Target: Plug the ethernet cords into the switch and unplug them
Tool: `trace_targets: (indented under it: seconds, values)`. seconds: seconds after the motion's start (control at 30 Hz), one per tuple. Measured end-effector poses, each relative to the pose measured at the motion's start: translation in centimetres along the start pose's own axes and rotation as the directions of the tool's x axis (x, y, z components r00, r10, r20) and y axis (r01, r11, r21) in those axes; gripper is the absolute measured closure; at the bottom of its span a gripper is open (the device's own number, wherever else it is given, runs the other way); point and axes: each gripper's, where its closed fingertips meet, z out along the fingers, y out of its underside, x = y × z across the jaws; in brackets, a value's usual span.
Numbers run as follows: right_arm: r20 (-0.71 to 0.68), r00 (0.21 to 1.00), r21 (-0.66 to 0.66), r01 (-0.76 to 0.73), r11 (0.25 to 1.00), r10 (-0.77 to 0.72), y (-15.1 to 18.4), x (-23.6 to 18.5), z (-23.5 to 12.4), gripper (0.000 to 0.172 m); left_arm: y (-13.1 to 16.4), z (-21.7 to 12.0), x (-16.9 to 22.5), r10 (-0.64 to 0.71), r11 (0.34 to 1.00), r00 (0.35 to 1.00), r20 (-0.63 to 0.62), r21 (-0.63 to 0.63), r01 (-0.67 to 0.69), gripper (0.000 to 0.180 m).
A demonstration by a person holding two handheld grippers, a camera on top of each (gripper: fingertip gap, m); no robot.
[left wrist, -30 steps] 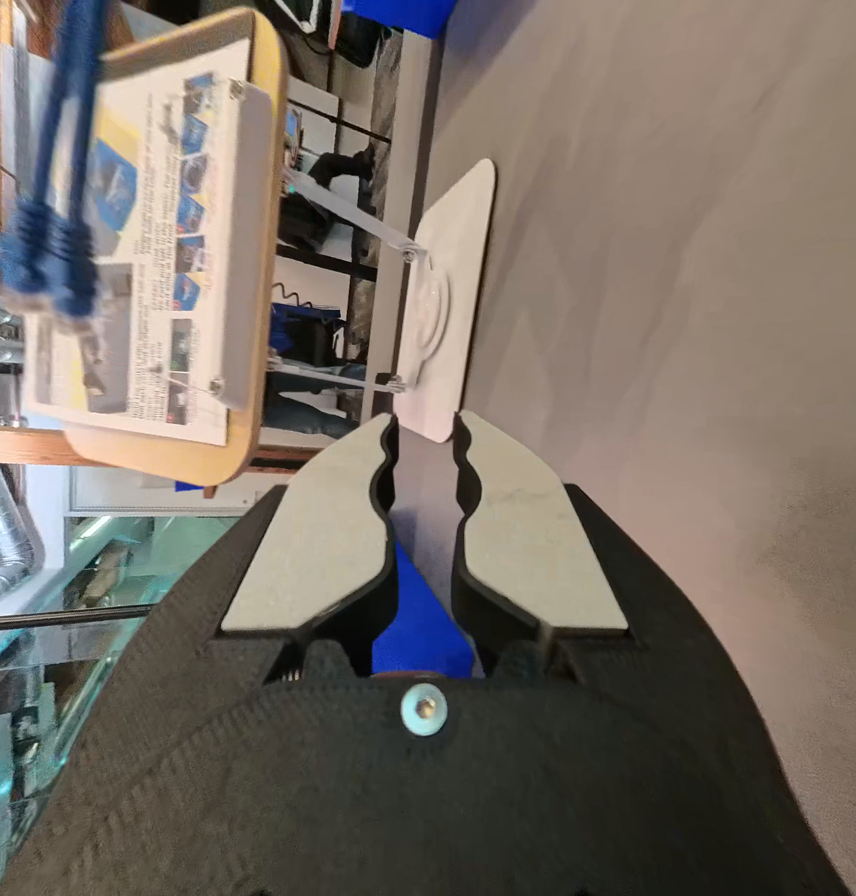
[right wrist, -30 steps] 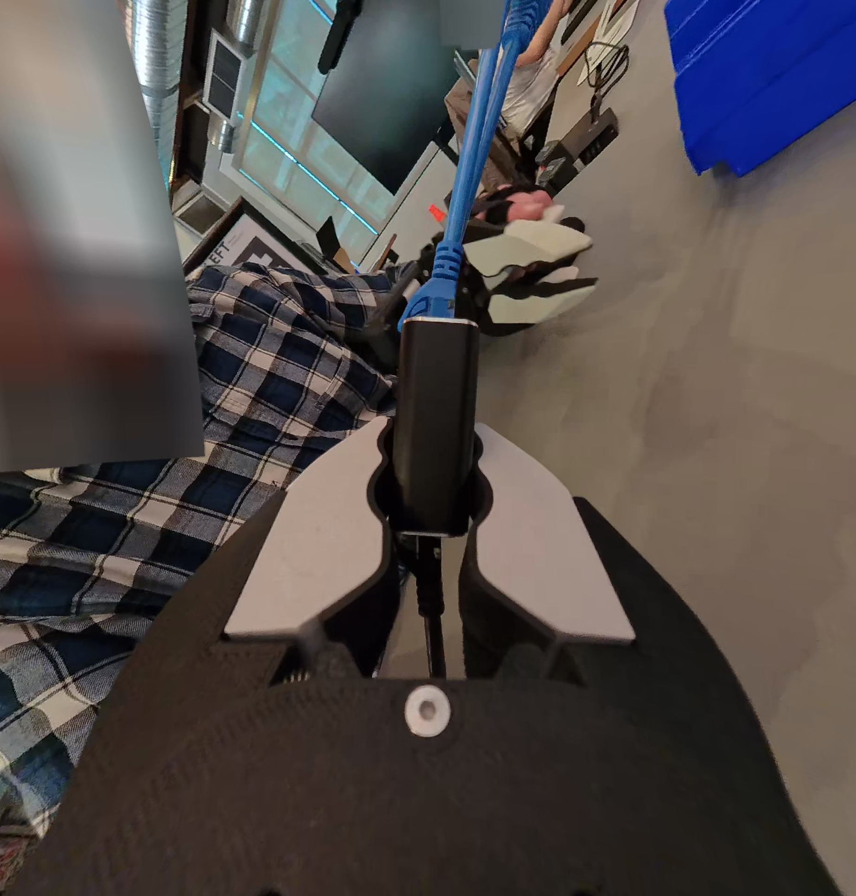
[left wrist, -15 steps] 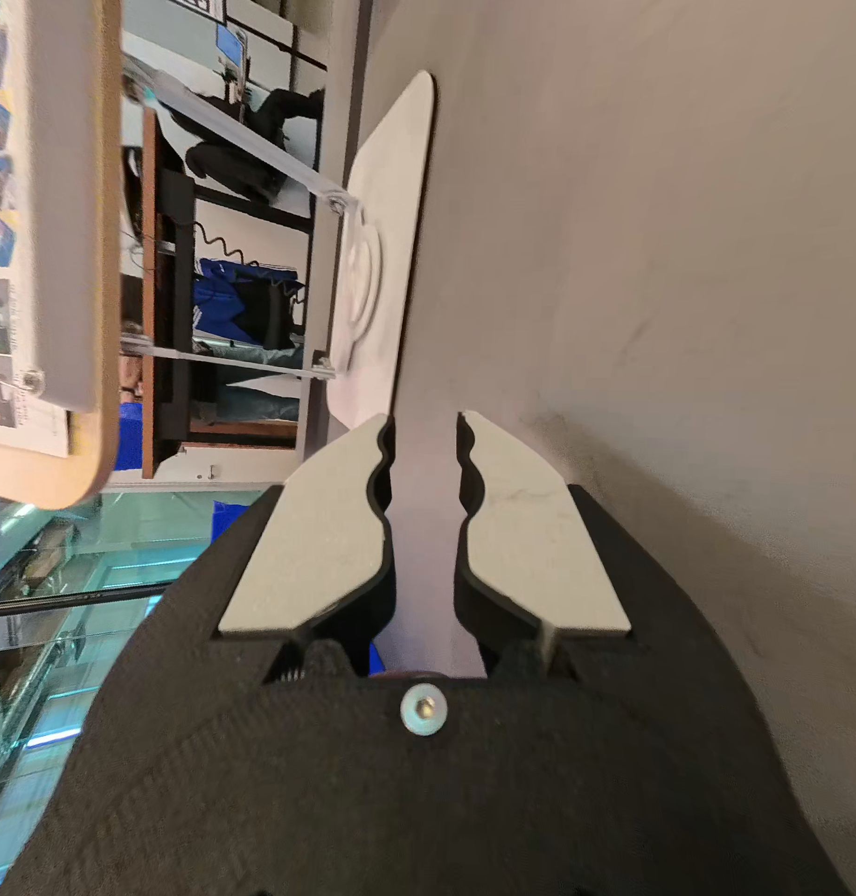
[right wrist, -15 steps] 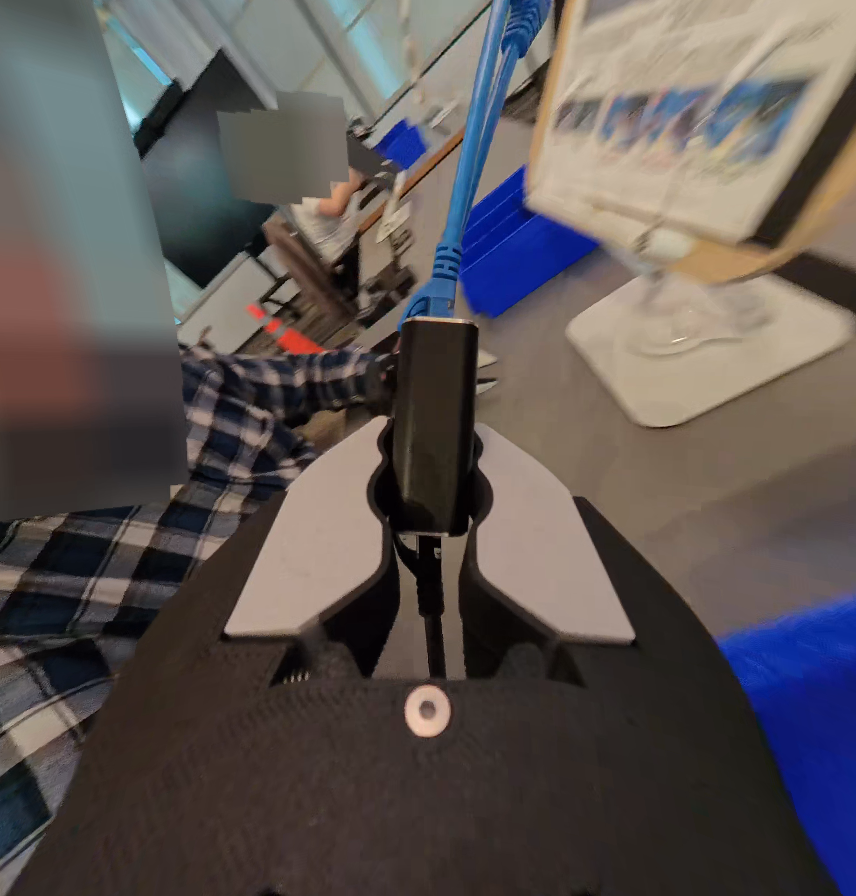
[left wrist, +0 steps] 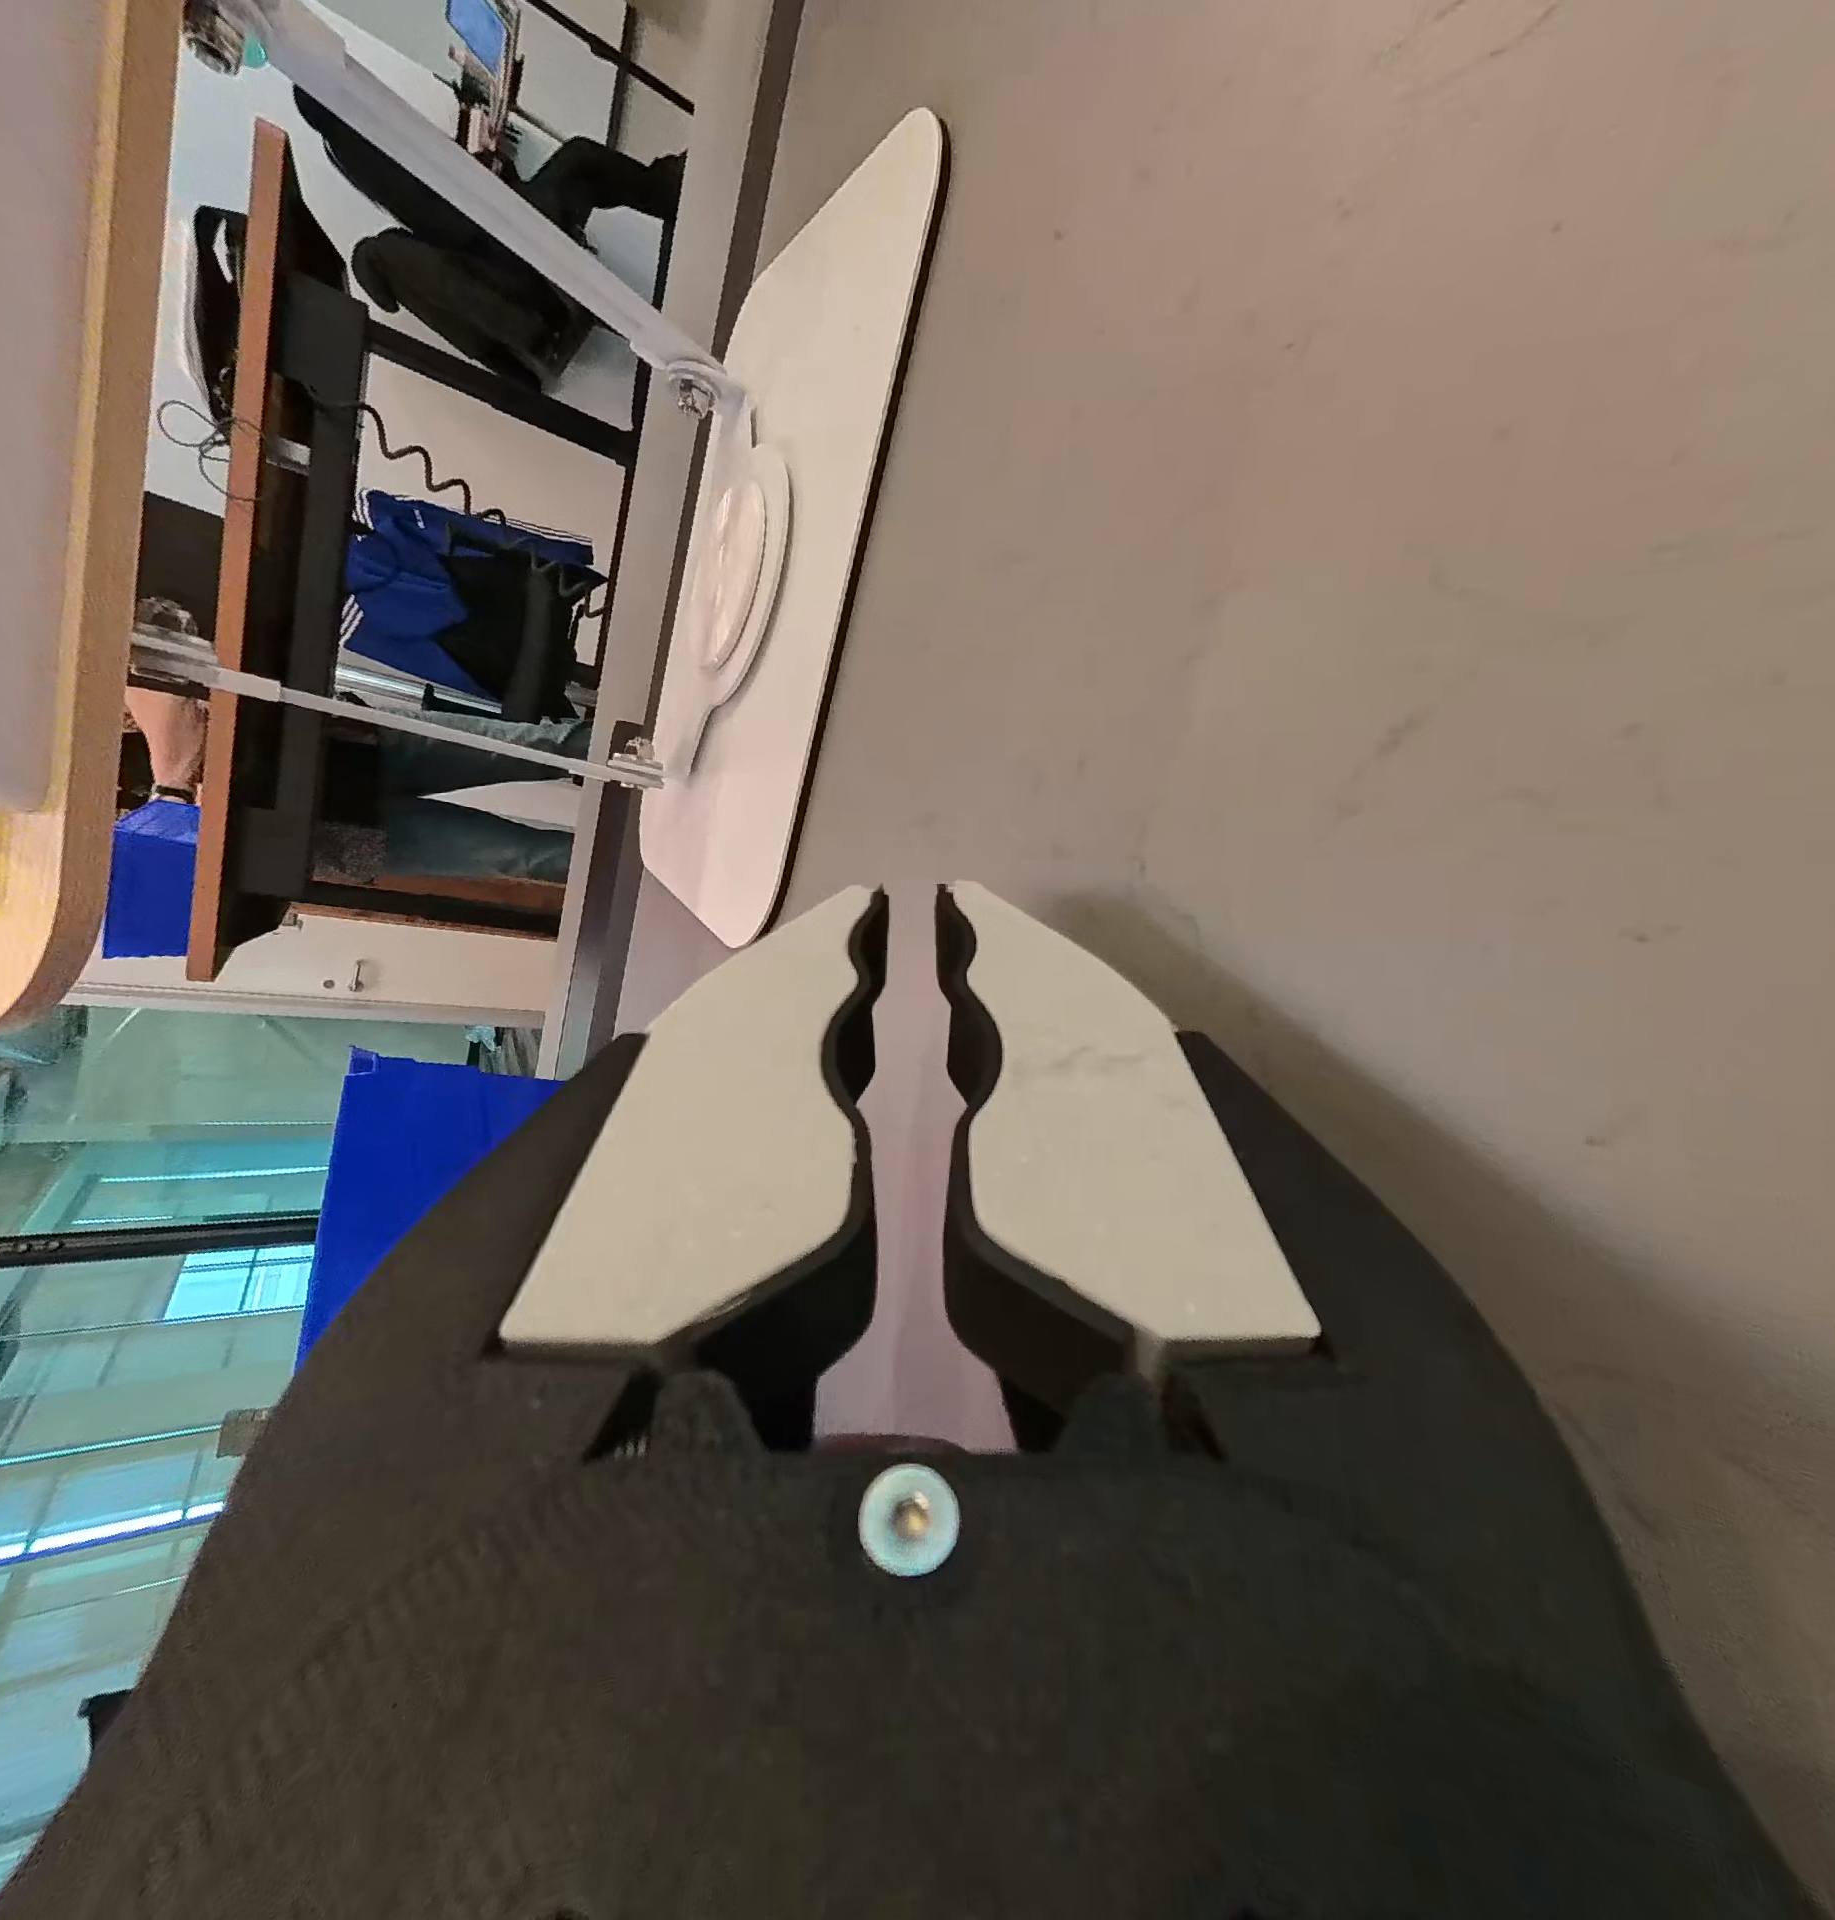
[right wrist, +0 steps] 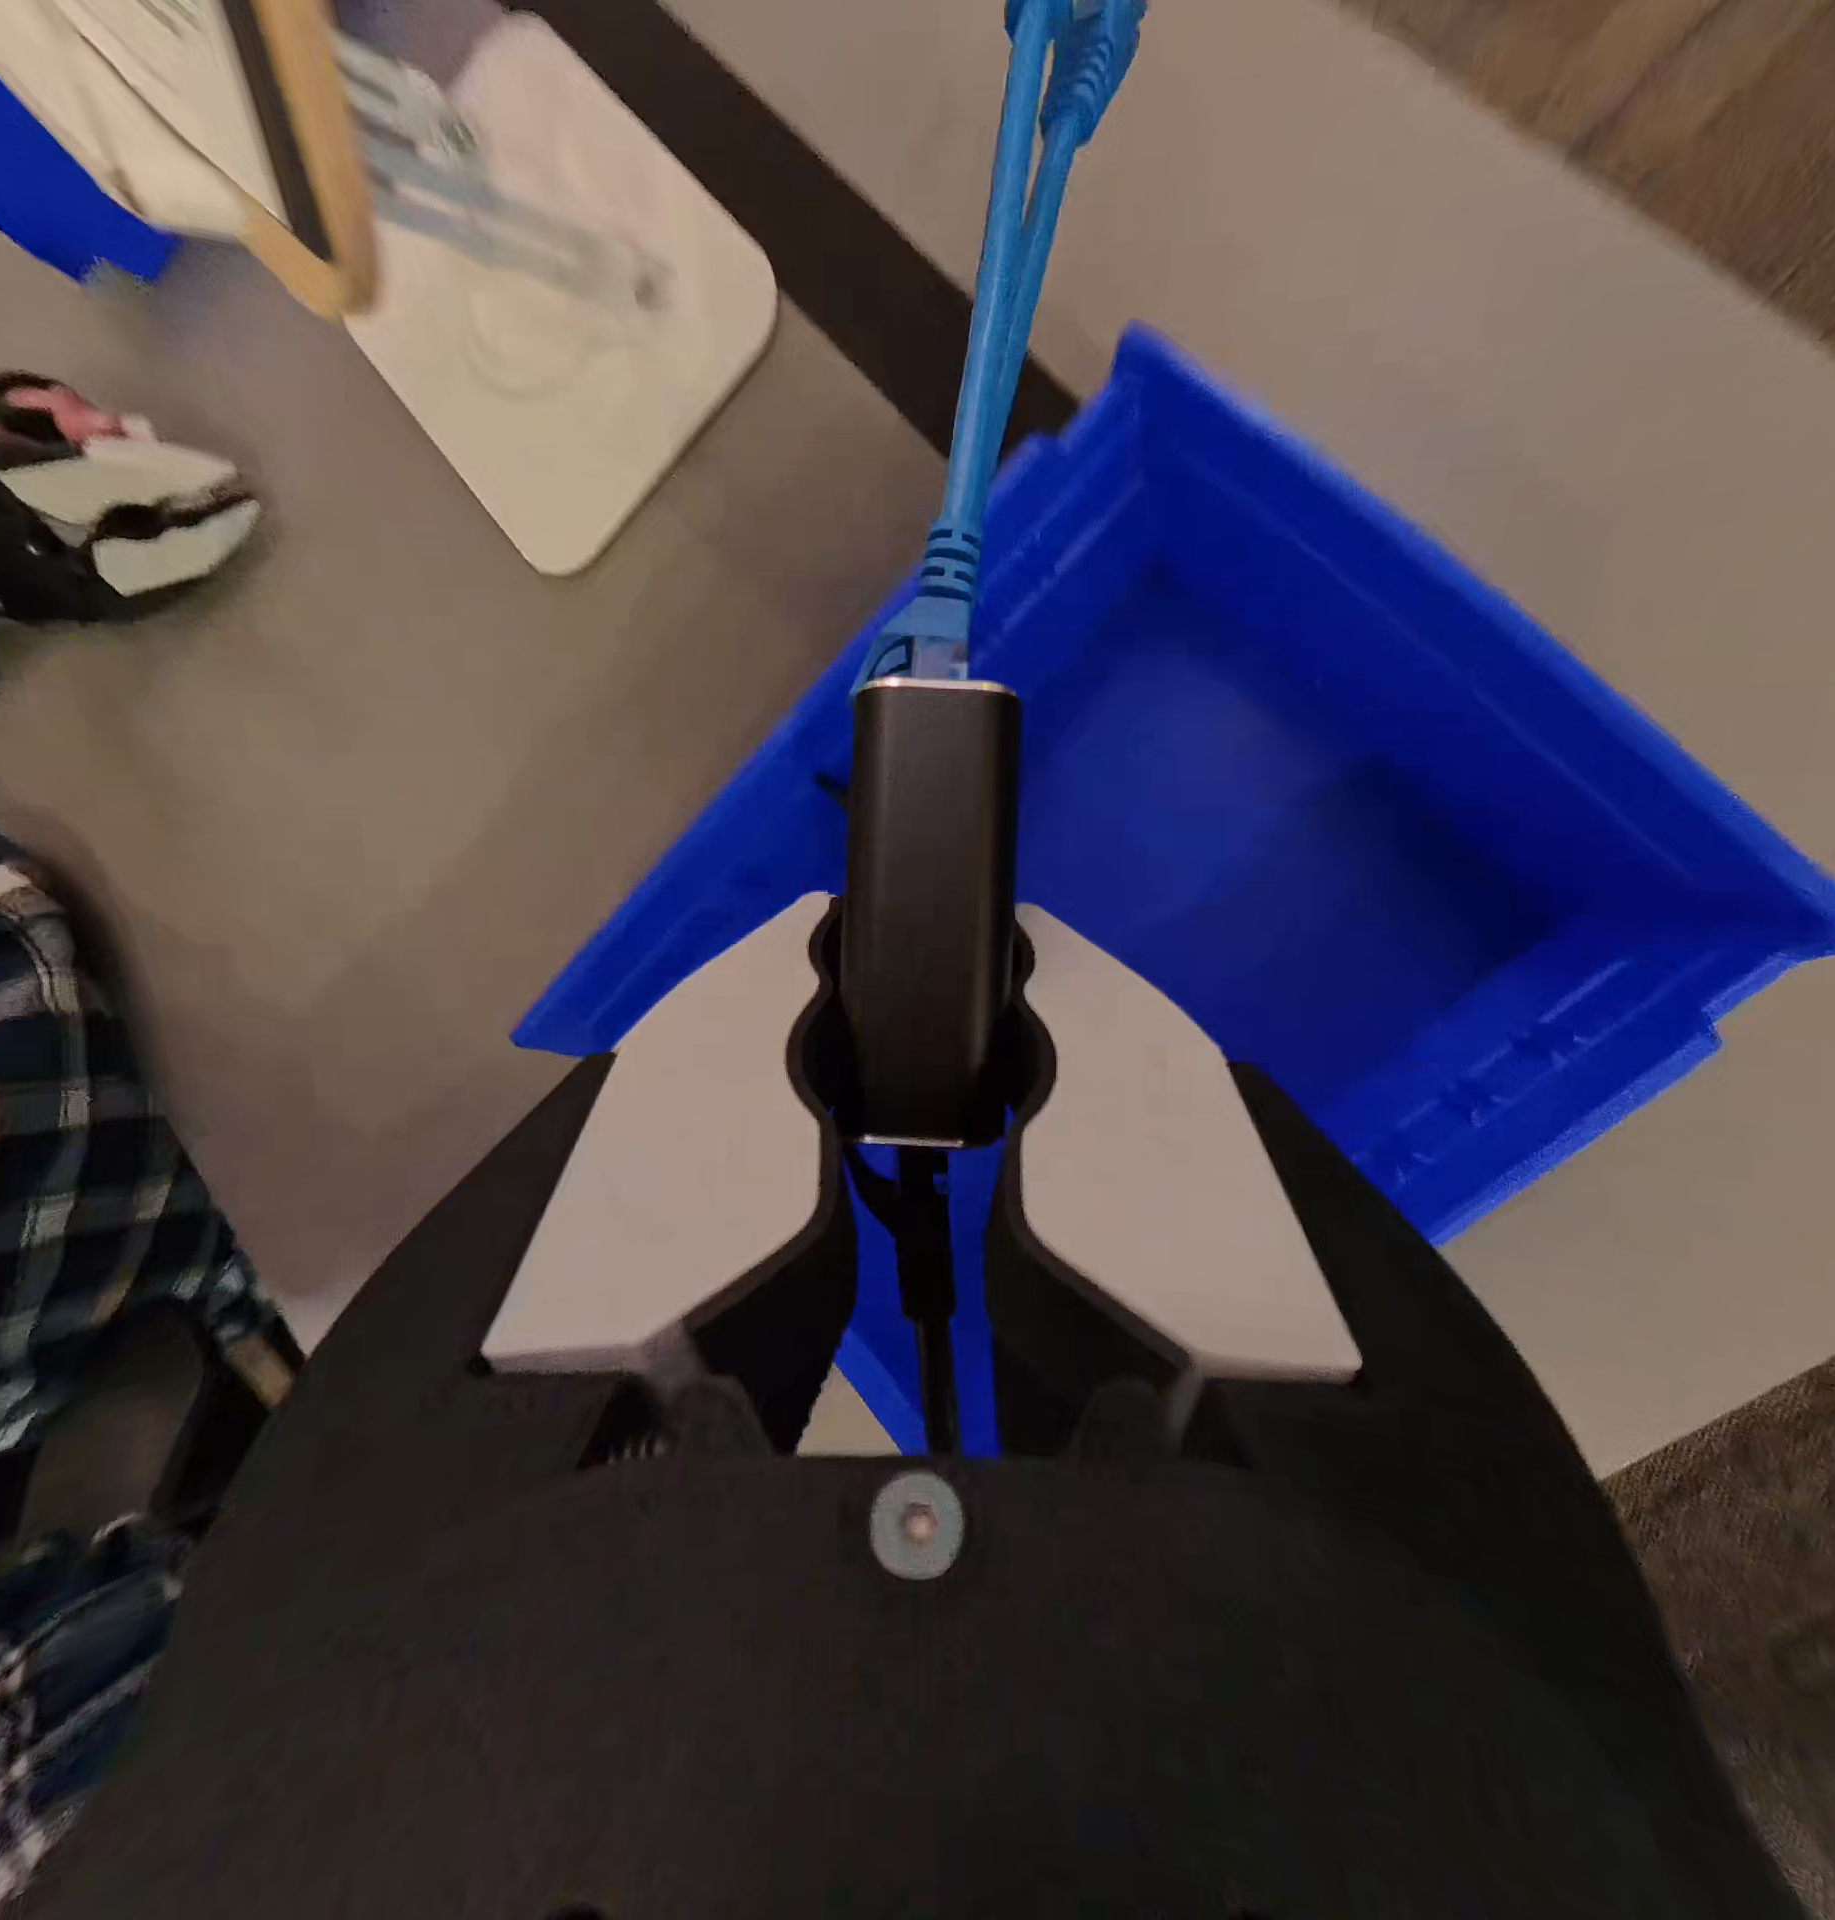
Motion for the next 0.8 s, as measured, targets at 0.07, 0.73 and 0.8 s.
trace_targets:
  seconds: [0.07, 0.73, 0.8]
  values:
    - [0.016, 0.999, -0.114, -0.034, 0.993, 0.036, 1.4, 1.3, 1.8, 0.145, -0.1, -0.1, 0.1, 0.005, 1.0, 1.0, 0.0, 0.001, -0.005, 0.174]
    - [-0.175, 0.98, -0.638, -0.186, 0.748, 0.095, 5.8, 7.5, 8.5, 0.145, -0.2, -0.6, 0.3, 0.009, 1.0, 1.0, -0.013, 0.005, -0.009, 0.179]
    - [-0.18, 0.98, -0.643, -0.186, 0.743, 0.09, 5.9, 7.7, 8.8, 0.145, -0.3, -0.6, 0.3, 0.011, 1.0, 1.0, -0.013, 0.005, -0.01, 0.18]
